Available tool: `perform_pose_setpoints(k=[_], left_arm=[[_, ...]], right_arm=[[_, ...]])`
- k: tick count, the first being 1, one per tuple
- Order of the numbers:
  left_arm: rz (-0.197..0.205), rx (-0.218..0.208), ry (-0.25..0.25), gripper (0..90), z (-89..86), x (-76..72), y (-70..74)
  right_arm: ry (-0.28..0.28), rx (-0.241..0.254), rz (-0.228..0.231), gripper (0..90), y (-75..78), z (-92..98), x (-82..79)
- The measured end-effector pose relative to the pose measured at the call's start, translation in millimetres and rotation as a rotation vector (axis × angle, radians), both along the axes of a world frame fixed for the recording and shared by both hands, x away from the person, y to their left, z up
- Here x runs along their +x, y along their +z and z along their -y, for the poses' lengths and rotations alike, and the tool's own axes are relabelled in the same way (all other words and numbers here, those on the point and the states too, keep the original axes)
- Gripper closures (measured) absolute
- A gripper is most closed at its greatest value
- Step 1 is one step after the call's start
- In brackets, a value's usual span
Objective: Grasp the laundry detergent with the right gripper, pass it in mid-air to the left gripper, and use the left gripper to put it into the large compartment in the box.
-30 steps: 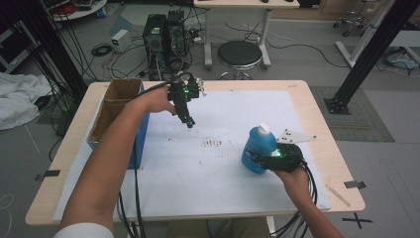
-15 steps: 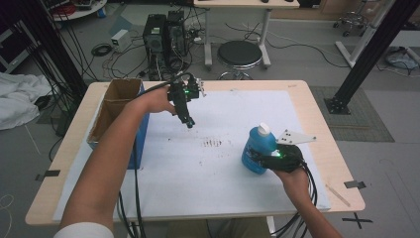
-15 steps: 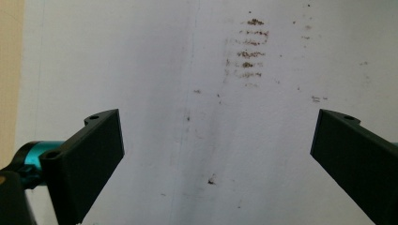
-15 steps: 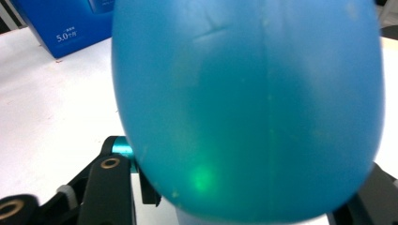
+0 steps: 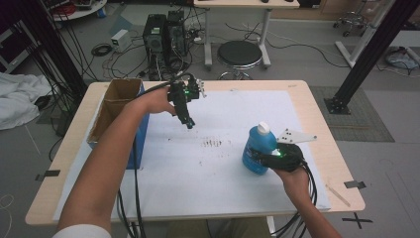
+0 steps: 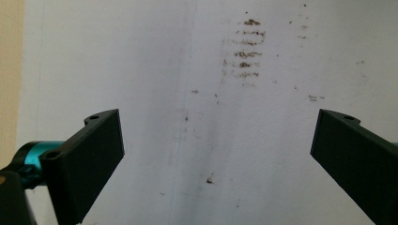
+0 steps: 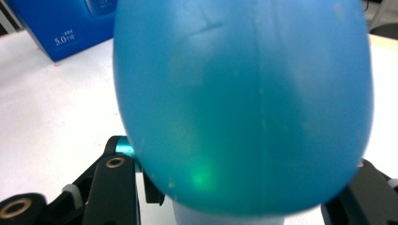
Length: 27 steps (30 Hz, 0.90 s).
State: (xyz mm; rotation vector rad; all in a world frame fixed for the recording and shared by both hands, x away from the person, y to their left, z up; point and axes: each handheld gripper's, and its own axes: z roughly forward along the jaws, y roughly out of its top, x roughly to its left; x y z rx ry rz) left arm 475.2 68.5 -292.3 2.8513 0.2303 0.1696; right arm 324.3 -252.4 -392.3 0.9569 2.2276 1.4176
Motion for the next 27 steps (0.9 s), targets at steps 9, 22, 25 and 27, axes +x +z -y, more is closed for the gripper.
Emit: perform_pose_setpoints(k=[9, 22, 25, 27], left_arm=[[-0.003, 0.0, -0.007, 2.9, 2.1, -15.9, 11.4], [-0.007, 0.01, -0.046, 2.9, 13.1, -53.8, 30.0], [-0.012, 0.0, -0.037, 2.9, 13.6, -59.3, 34.2], [-0.023, 0.0, -0.038, 2.9, 13.4, -63.1, 37.2]], right_arm=[[0.091, -0.03, 0.018, 43.9, 31.8, 6.2, 2.4], [0.318, -0.044, 0.019, 43.8, 79.7, 13.3, 16.5], [0.352, -0.04, 0.009, 43.8, 81.0, 13.3, 21.7], [0.38, -0.021, 0.001, 43.9, 80.5, 13.9, 25.2]])
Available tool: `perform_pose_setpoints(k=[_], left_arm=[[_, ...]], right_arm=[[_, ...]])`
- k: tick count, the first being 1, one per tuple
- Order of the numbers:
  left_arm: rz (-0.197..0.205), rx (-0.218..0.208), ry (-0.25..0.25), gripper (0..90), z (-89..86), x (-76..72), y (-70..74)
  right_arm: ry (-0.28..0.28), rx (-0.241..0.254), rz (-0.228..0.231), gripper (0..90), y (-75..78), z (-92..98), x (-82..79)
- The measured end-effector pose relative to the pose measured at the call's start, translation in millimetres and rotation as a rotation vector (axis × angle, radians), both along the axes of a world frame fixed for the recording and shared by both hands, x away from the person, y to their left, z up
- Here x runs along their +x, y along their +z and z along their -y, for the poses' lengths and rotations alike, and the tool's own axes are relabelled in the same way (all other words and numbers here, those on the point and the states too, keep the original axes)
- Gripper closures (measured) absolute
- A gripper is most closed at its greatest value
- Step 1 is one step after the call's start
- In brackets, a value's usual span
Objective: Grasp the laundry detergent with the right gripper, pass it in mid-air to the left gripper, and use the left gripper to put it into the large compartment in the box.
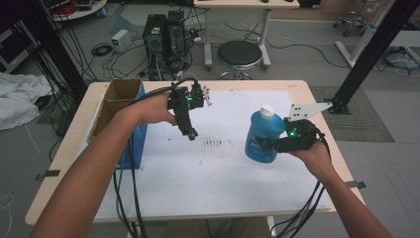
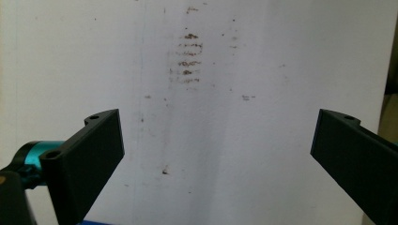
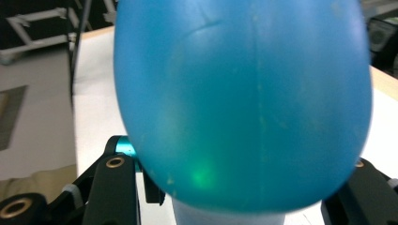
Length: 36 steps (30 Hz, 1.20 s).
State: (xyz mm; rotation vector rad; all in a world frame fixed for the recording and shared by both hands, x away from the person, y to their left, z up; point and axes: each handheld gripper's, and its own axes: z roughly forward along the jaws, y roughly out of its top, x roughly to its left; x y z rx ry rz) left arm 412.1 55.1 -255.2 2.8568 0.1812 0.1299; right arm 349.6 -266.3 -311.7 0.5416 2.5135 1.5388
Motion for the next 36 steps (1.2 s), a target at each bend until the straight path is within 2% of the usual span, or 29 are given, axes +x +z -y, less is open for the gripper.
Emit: perform_pose_setpoints(k=[2, 10, 16, 21, 24, 27, 31, 36], left_arm=[[-0.002, 0.0, -0.004, 2.9, 0.0, -4.7, 2.7], [-0.006, -0.009, -0.012, 2.9, 1.7, -25.5, 14.7], [-0.024, -0.017, -0.009, 2.9, 5.6, -38.3, 24.6], [-0.028, -0.027, -0.01, 2.9, 7.8, -43.9, 32.4], [-0.026, -0.028, -0.015, 2.9, 9.2, -44.4, 33.3], [-0.023, -0.031, -0.026, 2.9, 12.7, -46.7, 33.6], [-0.023, -0.03, -0.036, 2.9, 15.5, -47.9, 34.5], [-0.018, -0.027, -0.05, 2.9, 21.4, -50.9, 42.3]], right_arm=[[0.024, 0.011, -0.01, 43.9, 0.6, 0.0, 2.8], [0.144, -0.017, -0.002, 44.0, 15.7, -11.0, 10.7], [0.243, -0.04, 0.0, 44.0, 22.7, -27.2, 19.5], [0.32, -0.056, -0.014, 44.1, 21.3, -43.8, 21.1], [0.339, -0.078, 0.001, 44.5, 16.9, -52.7, 18.0], [0.345, -0.061, -0.003, 45.3, 10.3, -59.0, 16.0], [0.357, -0.066, 0.005, 45.6, 6.9, -65.6, 13.6], [0.374, -0.048, 0.006, 45.9, 4.6, -72.6, 15.3]])
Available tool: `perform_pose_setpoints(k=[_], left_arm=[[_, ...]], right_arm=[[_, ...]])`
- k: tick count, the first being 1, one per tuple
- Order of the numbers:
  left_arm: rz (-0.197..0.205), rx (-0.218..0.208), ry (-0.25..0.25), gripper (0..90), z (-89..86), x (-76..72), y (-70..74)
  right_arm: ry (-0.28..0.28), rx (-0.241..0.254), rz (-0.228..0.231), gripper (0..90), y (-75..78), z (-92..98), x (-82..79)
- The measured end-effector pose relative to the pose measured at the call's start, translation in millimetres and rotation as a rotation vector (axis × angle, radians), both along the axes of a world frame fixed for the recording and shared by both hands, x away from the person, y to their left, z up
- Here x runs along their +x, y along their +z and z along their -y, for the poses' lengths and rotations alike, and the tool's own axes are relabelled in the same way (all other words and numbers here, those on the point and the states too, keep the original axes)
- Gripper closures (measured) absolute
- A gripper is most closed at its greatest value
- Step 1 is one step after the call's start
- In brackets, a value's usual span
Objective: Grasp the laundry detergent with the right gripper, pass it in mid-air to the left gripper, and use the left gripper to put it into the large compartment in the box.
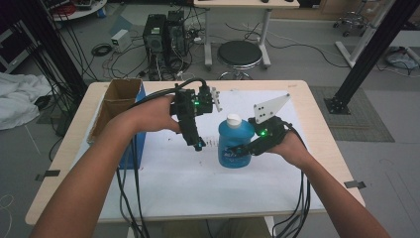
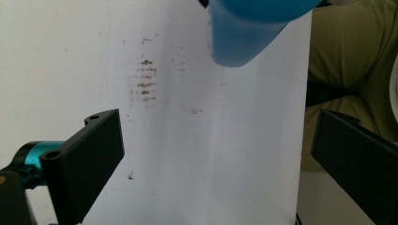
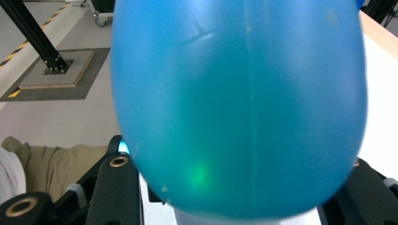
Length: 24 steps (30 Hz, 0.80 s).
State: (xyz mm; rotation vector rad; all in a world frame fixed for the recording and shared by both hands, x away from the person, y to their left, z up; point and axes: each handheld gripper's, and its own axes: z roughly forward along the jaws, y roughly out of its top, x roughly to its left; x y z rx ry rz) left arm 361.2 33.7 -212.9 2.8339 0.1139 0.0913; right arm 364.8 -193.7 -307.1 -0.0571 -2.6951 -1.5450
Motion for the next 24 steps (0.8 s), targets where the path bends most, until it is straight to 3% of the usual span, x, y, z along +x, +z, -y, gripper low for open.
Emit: perform_pose_setpoints(k=[16, 24], left_arm=[[0.009, 0.005, -0.021, 3.0, 13.9, -11.9, 14.6], [0.003, 0.011, -0.032, 3.0, 21.2, -11.7, 14.9]], right_arm=[[0.024, -0.017, 0.0, 46.0, 0.1, -31.6, 3.5], [0.039, -0.025, -0.001, 46.0, -0.2, -40.5, 3.0]])
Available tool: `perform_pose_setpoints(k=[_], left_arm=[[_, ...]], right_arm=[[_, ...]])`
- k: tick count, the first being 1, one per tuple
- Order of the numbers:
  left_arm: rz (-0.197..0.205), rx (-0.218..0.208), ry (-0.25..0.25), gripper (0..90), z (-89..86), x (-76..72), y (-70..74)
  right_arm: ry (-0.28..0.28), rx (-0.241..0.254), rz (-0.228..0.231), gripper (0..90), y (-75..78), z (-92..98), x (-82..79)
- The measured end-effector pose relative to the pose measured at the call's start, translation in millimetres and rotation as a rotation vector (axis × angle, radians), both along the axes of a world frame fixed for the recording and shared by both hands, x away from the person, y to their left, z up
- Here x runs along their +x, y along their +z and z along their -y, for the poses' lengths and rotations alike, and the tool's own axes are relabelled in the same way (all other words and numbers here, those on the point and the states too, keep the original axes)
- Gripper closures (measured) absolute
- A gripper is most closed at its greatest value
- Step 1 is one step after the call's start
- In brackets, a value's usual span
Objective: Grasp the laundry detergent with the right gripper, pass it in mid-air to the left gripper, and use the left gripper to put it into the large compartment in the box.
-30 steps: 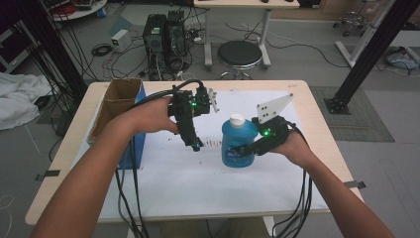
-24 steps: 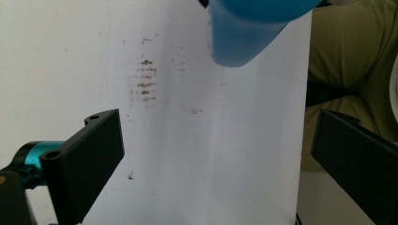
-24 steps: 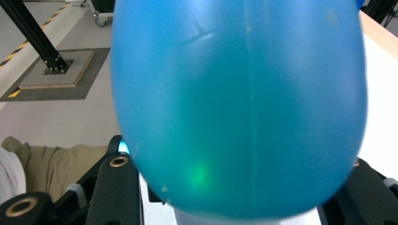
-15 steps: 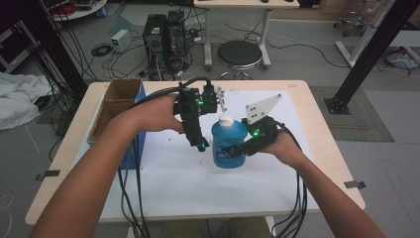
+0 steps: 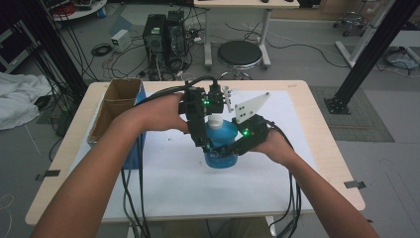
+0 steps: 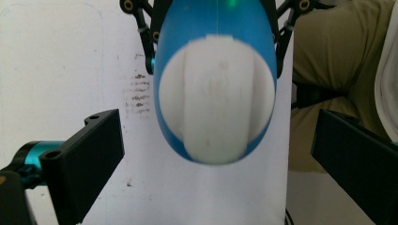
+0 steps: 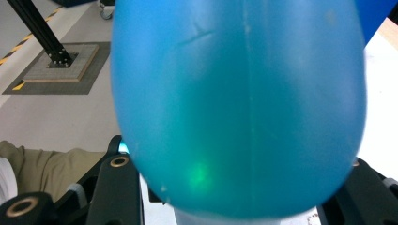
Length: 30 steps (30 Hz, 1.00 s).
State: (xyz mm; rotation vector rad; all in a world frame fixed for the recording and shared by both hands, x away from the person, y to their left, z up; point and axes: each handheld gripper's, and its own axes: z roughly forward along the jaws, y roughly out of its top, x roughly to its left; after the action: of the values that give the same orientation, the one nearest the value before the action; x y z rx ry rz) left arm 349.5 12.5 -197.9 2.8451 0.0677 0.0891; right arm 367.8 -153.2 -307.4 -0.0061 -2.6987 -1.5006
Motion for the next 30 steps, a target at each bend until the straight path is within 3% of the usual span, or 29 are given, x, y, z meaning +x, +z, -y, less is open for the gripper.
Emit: perform_pose_setpoints(k=[9, 20, 30], left_arm=[[-0.004, 0.03, -0.02, 2.9, 12.1, 3.7, -4.8], [-0.01, 0.038, -0.019, 3.0, 13.9, 6.6, -10.1], [-0.014, 0.04, -0.047, 11.8, 14.9, 6.0, -10.6]], right_arm=[[0.014, -0.001, 0.0, 45.9, 3.2, -9.0, -1.9], [0.017, -0.002, 0.0, 45.7, 4.5, -9.9, -2.0], [0.014, 0.005, -0.007, 45.7, 5.4, -9.0, -2.7]])
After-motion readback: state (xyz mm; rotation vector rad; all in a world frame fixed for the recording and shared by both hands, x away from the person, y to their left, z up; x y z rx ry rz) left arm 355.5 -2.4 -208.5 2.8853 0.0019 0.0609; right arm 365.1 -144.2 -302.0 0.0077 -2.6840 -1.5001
